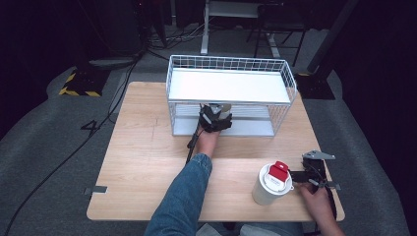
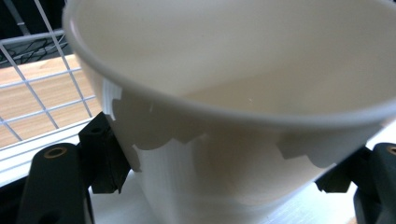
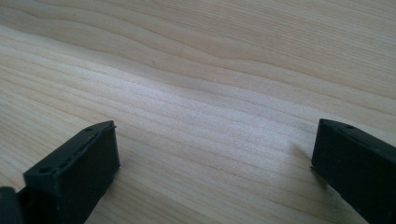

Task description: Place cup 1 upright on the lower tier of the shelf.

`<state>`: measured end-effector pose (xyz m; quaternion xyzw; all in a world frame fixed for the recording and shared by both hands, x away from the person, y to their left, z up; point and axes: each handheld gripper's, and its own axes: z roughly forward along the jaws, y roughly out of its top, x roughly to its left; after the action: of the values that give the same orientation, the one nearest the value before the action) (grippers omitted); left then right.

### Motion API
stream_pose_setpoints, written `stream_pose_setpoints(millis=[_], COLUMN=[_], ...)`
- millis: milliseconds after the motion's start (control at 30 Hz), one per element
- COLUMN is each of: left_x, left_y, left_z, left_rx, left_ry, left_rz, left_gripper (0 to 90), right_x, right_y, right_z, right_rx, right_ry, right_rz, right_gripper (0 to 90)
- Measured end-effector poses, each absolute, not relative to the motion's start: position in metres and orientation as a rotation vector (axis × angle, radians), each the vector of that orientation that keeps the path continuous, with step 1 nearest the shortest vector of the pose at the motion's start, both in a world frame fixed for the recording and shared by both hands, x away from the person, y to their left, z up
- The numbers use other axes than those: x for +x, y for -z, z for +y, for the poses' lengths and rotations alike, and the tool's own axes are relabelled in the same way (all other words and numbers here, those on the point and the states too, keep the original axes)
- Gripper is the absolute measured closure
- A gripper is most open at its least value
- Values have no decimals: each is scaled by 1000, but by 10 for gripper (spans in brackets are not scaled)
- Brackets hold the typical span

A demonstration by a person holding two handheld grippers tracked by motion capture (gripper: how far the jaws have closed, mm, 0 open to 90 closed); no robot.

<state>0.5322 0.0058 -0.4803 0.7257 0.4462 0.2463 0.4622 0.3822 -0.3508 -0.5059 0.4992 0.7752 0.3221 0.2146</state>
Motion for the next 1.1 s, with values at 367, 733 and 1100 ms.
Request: stream_pose_setpoints(millis=[367,733,1100], left_x=[535,536,523], left_y=[484,483,476], left_z=[7,10,11], left_rx=[1782,1782,1778], left_ry=[-588,-540,-519], left_rz=[1109,1119,1096], left_gripper=[216,133,92], right_x=[382,382,382], right_y=[506,506,506], right_z=[-351,-351,-351], right_rx=[1384,1384,1383], right_ry=[-894,-894,-894], right_rz=[2150,2151,2151], right_gripper=[9,9,9])
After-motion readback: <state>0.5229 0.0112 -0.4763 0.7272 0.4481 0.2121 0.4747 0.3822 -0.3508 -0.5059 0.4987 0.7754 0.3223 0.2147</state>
